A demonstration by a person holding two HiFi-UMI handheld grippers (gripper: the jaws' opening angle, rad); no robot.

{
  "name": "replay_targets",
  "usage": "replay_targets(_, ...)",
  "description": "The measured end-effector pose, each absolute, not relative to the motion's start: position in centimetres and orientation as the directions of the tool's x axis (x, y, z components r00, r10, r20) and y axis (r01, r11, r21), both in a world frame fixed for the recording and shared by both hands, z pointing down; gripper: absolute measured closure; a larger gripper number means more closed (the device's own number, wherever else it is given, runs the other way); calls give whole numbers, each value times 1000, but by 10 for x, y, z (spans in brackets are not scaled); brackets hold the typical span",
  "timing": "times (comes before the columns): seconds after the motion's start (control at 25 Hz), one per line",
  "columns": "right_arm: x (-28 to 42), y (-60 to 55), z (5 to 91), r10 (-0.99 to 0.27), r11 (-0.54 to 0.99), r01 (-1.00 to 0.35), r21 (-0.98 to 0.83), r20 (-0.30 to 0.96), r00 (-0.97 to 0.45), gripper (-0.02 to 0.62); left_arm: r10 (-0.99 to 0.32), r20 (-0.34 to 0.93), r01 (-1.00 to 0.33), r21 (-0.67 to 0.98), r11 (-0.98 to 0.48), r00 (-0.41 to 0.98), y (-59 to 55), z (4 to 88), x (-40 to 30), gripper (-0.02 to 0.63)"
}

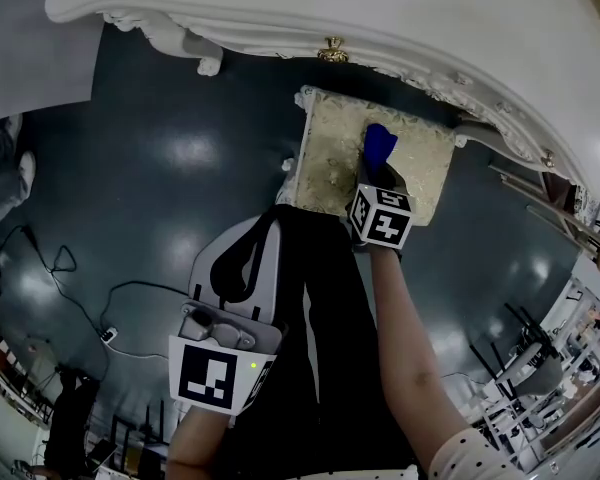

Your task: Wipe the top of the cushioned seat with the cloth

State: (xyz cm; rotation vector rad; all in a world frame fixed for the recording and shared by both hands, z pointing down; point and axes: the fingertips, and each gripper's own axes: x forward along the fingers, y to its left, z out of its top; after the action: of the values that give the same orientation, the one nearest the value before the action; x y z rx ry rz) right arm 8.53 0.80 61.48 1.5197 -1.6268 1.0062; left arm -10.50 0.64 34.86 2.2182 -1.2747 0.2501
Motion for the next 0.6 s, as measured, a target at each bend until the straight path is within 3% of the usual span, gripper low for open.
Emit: replay_targets(0.6,50,3,615,-470,60,-992,-112,874,-127,532,-742,426,-847,378,-374,518,7,350,-114,597)
